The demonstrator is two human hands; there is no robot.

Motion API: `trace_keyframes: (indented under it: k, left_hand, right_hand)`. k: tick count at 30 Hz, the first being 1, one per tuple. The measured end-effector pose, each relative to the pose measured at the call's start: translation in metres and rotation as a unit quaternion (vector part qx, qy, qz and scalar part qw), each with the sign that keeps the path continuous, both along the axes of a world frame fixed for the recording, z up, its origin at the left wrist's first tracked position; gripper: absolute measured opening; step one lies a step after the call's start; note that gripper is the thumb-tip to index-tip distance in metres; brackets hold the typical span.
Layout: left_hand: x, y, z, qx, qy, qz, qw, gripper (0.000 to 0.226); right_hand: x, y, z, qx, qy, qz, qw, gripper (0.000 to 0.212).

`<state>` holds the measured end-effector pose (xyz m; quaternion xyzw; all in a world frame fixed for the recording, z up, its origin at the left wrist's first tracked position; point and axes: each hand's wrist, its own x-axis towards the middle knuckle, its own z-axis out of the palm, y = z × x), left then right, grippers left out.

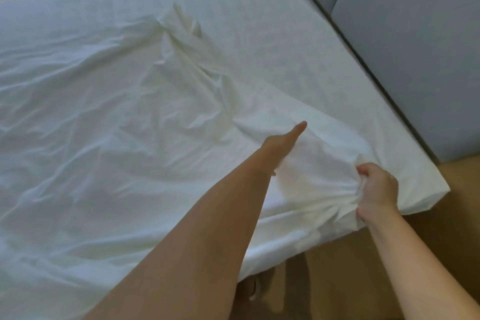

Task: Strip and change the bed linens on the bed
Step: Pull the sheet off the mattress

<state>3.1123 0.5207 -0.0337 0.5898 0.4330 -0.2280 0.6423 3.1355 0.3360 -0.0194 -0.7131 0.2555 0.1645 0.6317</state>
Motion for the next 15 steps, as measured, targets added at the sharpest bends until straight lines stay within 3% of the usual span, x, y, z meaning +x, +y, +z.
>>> trace_keyframes:
  k: [4,9,10,11,15]
  left_hand:
    - [0.066,-0.019,-0.036,-0.022,0.035,-0.013,0.999,0.093]
    - [0.112,-0.029,-0.062,0.009,0.133,-0.017,0.991,0.021]
    - [0.118,-0.034,-0.062,0.020,0.140,-0.037,0.989,0.017]
    - [0.127,-0.038,-0.063,0.036,0.131,-0.051,0.989,0.019]
    - [0.178,-0.071,-0.052,0.033,-0.023,0.062,0.997,0.029]
  right_hand:
    - [0.045,0.006,-0.011,-0.064,-0.048,0.132,0.988,0.006]
    - [0.083,-0.008,-0.021,-0.069,-0.067,0.221,0.971,0.021]
    - [0.091,-0.013,-0.022,-0.077,-0.075,0.221,0.969,0.023]
    - [0.102,-0.019,-0.023,-0.084,-0.084,0.213,0.970,0.025]
    - [0.159,-0.068,-0.033,-0.145,-0.094,0.083,0.981,0.015]
